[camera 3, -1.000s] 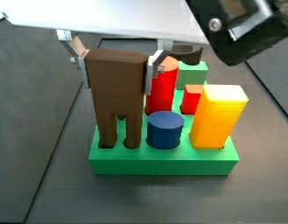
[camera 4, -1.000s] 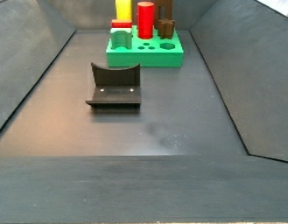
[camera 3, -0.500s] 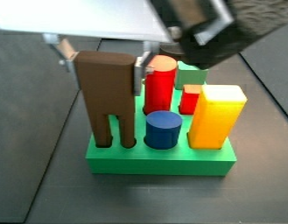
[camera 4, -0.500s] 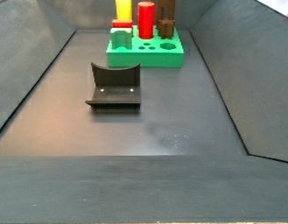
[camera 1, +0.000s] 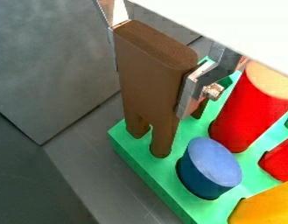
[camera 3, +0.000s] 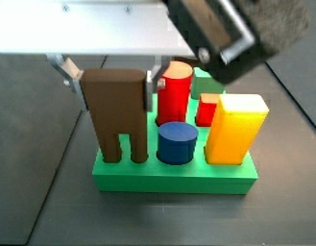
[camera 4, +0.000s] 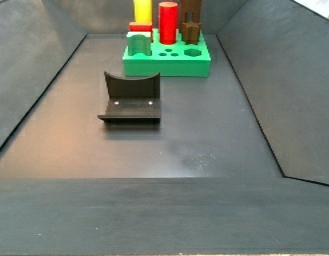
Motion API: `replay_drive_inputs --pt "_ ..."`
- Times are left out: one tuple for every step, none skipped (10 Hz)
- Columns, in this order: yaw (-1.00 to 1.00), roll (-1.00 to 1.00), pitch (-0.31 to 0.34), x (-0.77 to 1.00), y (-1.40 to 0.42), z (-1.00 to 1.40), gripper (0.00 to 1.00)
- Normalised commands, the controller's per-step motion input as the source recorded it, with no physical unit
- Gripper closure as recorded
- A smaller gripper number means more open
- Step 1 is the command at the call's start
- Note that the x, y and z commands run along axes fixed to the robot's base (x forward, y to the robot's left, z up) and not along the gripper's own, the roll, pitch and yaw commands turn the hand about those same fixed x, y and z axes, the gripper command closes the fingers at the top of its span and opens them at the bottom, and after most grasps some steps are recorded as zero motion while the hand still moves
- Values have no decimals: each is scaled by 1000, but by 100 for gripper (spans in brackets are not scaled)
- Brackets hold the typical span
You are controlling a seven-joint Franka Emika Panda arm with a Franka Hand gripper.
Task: Pick up the square-circle object. Move up. Place the square-circle object on the fixture. Regrasp the square-circle object. Rotate the square-circle object. Move to above the board. Insert the square-circle object.
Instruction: Insert the square-circle object.
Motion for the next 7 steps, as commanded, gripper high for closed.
replay_drive_inputs --pt "46 91 -57 77 -51 -497 100" --pt "14 100 -69 69 -34 -551 100" --pt "0 117 -100 0 -46 -549 100" --pt "0 127 -119 0 -54 -557 100" --pt "0 109 -89 0 -23 -586 100" --pt "0 19 0 163 0 -657 100" --pt "0 24 -23 54 0 -591 100"
